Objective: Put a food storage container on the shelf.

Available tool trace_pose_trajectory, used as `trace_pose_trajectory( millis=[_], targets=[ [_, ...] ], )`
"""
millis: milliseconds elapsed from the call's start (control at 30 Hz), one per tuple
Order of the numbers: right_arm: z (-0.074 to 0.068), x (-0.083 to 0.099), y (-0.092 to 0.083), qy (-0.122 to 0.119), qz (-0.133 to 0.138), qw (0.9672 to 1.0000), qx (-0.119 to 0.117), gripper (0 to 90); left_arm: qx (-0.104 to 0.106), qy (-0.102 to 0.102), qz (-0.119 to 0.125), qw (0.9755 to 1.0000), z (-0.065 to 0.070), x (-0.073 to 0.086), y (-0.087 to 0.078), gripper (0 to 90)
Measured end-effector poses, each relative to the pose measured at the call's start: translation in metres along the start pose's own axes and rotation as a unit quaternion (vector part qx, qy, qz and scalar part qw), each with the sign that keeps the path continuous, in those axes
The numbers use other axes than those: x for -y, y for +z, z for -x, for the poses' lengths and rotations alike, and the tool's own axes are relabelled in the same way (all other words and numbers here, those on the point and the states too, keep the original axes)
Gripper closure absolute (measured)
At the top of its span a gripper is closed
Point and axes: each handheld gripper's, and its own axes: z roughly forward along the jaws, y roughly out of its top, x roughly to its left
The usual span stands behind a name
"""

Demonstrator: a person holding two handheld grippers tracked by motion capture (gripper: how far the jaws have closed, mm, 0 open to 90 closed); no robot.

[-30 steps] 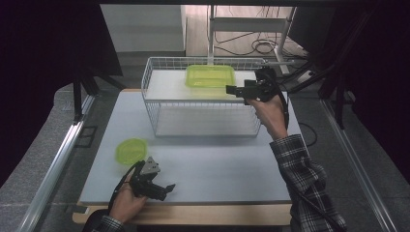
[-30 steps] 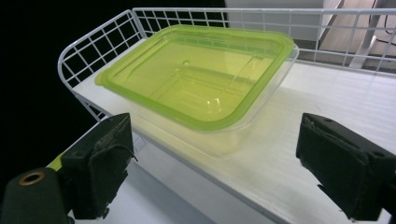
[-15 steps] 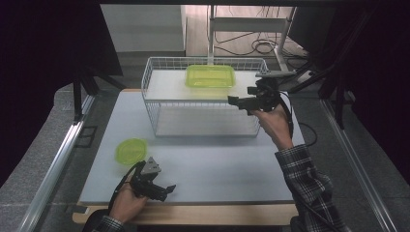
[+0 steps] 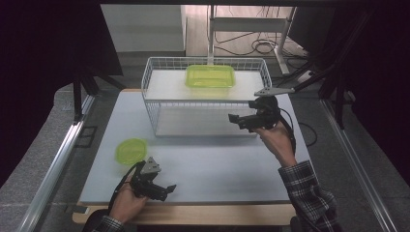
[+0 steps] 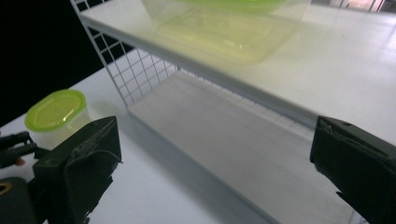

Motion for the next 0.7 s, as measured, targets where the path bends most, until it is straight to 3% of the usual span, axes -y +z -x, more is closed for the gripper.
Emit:
trace_pose_trajectory(
  millis=[133, 500, 700],
  targets=[
    [-0.003, 0.012, -0.002, -0.009, -0.004, 0.9999, 0.006, 0.5, -0.001, 0.000, -0.001, 1.0000, 0.000, 0.000, 0.000, 0.0],
    [-0.007, 0.049, -0.011, 0.000, -0.011, 0.9999, 0.004, 0.0, -0.004, 0.008, -0.003, 1.0000, 0.001, 0.000, 0.000, 0.4],
    [-0.012, 0.068, -0.013, -0.009, -0.020, 0.9997, 0.015, 0.0, -0.008, 0.012, -0.001, 0.9999, 0.002, -0.001, 0.000, 0.5]
  ],
)
